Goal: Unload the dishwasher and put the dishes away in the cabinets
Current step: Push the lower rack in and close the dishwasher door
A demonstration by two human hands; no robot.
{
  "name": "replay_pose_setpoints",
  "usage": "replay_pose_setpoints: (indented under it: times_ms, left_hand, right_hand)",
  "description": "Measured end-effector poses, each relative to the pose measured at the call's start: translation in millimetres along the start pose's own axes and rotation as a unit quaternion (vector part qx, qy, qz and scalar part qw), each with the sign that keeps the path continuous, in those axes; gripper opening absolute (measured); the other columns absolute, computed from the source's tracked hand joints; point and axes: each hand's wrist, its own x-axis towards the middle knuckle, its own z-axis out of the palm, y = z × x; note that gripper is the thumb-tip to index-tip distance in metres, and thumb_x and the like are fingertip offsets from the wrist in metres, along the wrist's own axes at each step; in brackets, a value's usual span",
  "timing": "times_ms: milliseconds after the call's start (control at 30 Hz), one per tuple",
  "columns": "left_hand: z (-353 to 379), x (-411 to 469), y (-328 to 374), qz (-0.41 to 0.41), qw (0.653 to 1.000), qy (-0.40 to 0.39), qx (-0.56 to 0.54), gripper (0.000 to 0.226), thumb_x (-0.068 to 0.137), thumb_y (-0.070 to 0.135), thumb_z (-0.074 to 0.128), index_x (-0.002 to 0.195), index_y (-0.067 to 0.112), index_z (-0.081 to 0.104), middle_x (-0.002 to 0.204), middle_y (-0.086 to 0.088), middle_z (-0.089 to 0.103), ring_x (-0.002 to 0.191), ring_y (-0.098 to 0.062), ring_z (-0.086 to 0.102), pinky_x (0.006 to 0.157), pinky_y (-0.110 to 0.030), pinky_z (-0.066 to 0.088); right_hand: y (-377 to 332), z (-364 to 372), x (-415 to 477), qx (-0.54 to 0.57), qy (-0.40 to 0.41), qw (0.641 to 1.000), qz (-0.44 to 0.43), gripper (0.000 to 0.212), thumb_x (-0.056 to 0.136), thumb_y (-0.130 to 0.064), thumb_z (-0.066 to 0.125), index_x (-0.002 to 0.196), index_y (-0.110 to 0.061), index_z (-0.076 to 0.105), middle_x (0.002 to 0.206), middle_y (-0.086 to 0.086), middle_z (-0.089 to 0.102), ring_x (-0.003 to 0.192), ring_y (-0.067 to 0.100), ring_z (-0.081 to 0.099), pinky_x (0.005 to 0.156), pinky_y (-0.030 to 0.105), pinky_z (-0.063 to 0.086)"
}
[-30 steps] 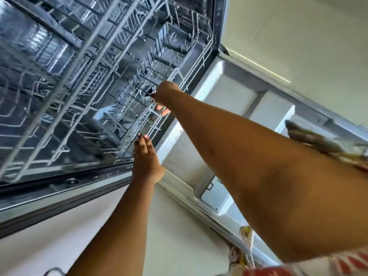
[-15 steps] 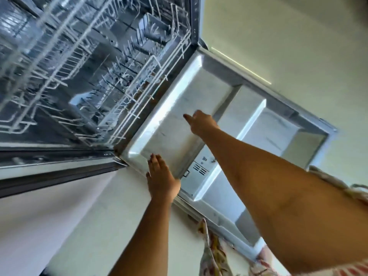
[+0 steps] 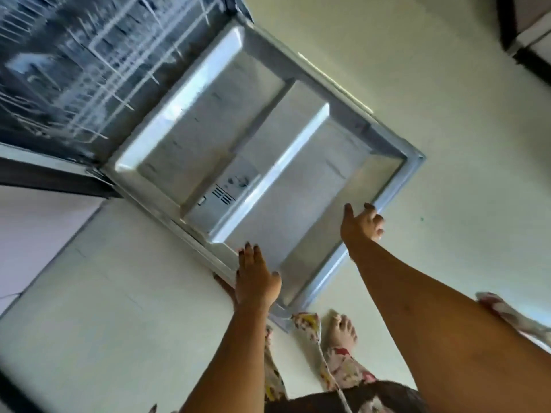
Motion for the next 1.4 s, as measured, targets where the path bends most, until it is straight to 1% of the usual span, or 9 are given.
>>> replay_pose_setpoints:
  times_ms: [167,333,500,567,767,1100,1167,1267,1400]
  left_hand:
    - [81.5,-10.7,47.5,0.06,0.997,-0.045,0.035,0.075,0.095,0.037,0.045,0.151,0.013,0.001,0.159,-0.006,-0.006,0.147,-0.022,-0.004,0.118,-0.038,0.01]
    - [122.3,-7.6,63.6,0.099,0.993,-0.042,0.054,0.076,0.095,0.034,0.047,0.151,0.016,-0.002,0.16,-0.002,-0.004,0.147,-0.021,-0.003,0.12,-0.04,0.011]
    - [134.9,6.4,60.4,0.13,0.988,0.006,0.078,0.079,0.094,0.029,0.051,0.151,0.016,-0.002,0.16,-0.003,-0.002,0.147,-0.02,-0.001,0.12,-0.038,0.014]
    - [137.4,9.1,59.2,0.14,0.987,0.02,0.082,0.08,0.093,0.026,0.052,0.151,0.015,-0.003,0.16,-0.002,-0.002,0.147,-0.02,-0.001,0.119,-0.038,0.017]
    - [137.5,8.4,69.6,0.151,0.985,0.036,0.071,0.085,0.092,0.024,0.055,0.151,0.014,-0.005,0.16,-0.004,-0.002,0.147,-0.022,0.001,0.117,-0.037,0.017]
    - [65.3,-80.2,100.5,0.135,0.986,0.092,0.038,0.101,0.084,0.046,0.061,0.15,0.015,-0.01,0.159,-0.003,-0.006,0.147,-0.02,-0.004,0.119,-0.036,0.01]
    - [38.0,-102.4,104.1,0.132,0.985,0.1,0.038,0.106,0.081,0.05,0.063,0.15,0.015,-0.009,0.159,-0.003,-0.006,0.147,-0.021,-0.004,0.118,-0.037,0.008]
    - [-1.3,-133.5,105.4,0.136,0.982,0.122,0.04,0.112,0.077,0.053,0.066,0.15,0.015,-0.008,0.16,-0.003,-0.003,0.147,-0.021,-0.001,0.118,-0.04,0.009]
    - [-56.3,-162.5,101.5,0.14,0.971,0.18,0.07,0.116,0.071,0.056,0.07,0.151,0.015,-0.003,0.16,-0.003,0.003,0.147,-0.021,0.007,0.119,-0.04,0.016]
  right_hand:
    - [77.2,4.3,25.0,0.158,-0.089,0.973,0.14,0.072,0.091,-0.059,0.039,0.148,-0.019,0.024,0.151,0.011,0.028,0.135,0.036,0.033,0.11,0.05,0.032]
    - [96.6,25.0,28.0,0.333,-0.247,0.879,0.236,0.074,0.087,-0.073,0.025,0.144,-0.026,0.033,0.149,-0.003,0.036,0.135,0.02,0.036,0.105,0.051,0.032]
    - [96.7,44.9,38.3,0.4,-0.286,0.834,0.249,0.072,0.084,-0.077,0.012,0.111,-0.023,0.051,0.095,-0.004,0.06,0.104,0.021,0.052,0.101,0.045,0.036]
    - [98.4,47.0,48.1,0.418,-0.295,0.822,0.249,0.086,0.078,-0.084,0.011,0.111,-0.02,0.057,0.096,0.0,0.062,0.102,0.023,0.056,0.097,0.044,0.041]
    - [106.6,34.4,62.0,0.399,-0.29,0.834,0.247,0.086,0.077,-0.085,0.01,0.089,-0.017,0.062,0.087,-0.001,0.064,0.091,0.017,0.059,0.099,0.036,0.037]
    - [70.4,-56.2,-9.2,0.345,-0.318,0.857,0.215,0.086,0.086,-0.076,0.015,0.132,-0.013,0.049,0.13,0.006,0.057,0.123,0.024,0.049,0.106,0.037,0.028]
    - [54.0,-83.4,-37.3,0.335,-0.318,0.864,0.199,0.076,0.089,-0.071,0.017,0.13,-0.017,0.05,0.124,0.005,0.057,0.119,0.023,0.05,0.105,0.037,0.029]
    - [31.3,-115.8,-76.7,0.326,-0.316,0.877,0.158,0.059,0.091,-0.068,0.022,0.106,-0.023,0.057,0.11,0.0,0.059,0.102,0.02,0.056,0.093,0.037,0.033]
    - [-1.2,-148.7,-122.3,0.283,-0.305,0.905,0.087,0.057,0.093,-0.063,0.028,0.115,-0.018,0.055,0.108,0.005,0.063,0.09,0.021,0.059,0.073,0.031,0.04]
